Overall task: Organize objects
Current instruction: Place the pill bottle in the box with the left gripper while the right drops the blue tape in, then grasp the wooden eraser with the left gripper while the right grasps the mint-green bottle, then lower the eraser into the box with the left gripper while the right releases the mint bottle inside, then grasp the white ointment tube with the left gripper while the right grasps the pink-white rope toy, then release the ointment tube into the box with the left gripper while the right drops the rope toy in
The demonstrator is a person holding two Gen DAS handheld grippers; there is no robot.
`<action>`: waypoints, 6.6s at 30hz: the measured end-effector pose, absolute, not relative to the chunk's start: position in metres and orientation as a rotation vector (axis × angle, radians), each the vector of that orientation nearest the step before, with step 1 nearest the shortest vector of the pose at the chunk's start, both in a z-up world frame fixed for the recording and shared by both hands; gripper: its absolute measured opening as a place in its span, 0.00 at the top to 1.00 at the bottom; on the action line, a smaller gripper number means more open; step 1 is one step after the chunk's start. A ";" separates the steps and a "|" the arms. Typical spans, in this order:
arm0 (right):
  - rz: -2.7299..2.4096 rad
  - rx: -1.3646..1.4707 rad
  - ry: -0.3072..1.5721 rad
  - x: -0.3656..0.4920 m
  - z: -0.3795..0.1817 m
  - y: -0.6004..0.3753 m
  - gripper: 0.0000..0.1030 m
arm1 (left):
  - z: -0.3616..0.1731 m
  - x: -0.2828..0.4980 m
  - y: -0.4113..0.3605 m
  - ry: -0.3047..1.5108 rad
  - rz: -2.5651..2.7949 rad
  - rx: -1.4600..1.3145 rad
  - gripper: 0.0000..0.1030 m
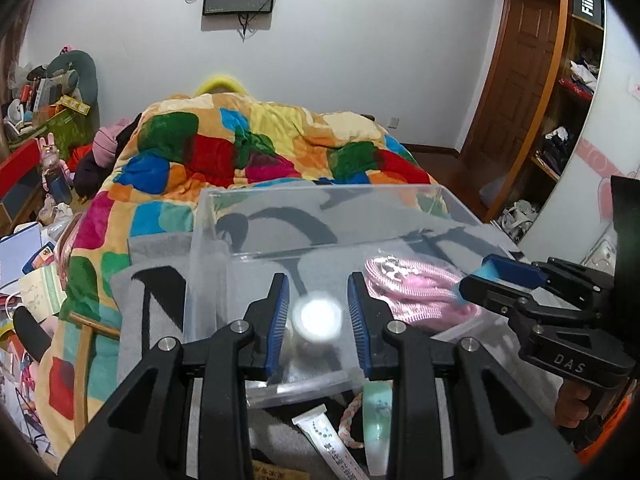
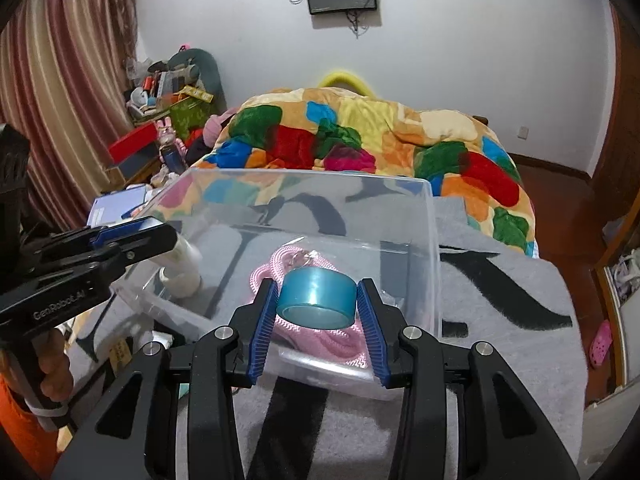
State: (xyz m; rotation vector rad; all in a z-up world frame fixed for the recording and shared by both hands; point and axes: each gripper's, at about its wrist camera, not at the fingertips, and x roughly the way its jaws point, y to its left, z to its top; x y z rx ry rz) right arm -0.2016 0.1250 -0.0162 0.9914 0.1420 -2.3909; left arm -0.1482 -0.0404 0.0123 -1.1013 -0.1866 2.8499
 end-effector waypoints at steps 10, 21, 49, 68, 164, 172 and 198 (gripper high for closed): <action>-2.400 0.897 0.171 -0.172 0.006 0.126 0.51 | 0.027 -0.120 -0.036 -0.108 2.885 -1.050 0.43; -2.296 0.930 0.164 -0.141 -0.005 0.115 0.51 | 0.007 -0.076 -0.036 0.014 2.847 -1.104 0.22; -2.164 1.148 0.261 -0.136 -0.066 0.058 0.80 | -0.049 -0.051 -0.061 -0.083 2.771 -1.229 0.61; -2.276 0.939 0.148 -0.132 -0.003 0.110 0.80 | 0.019 -0.054 -0.035 -0.057 2.859 -1.001 0.61; -2.232 0.956 0.084 -0.155 0.006 0.138 0.89 | 0.005 -0.058 -0.010 0.047 2.834 -1.076 0.85; -2.307 0.917 0.034 -0.175 0.022 0.140 0.89 | 0.029 -0.088 -0.022 -0.074 2.859 -0.993 0.85; -2.309 0.996 0.262 -0.195 -0.004 0.121 0.67 | 0.023 -0.127 -0.018 -0.105 2.830 -1.032 0.84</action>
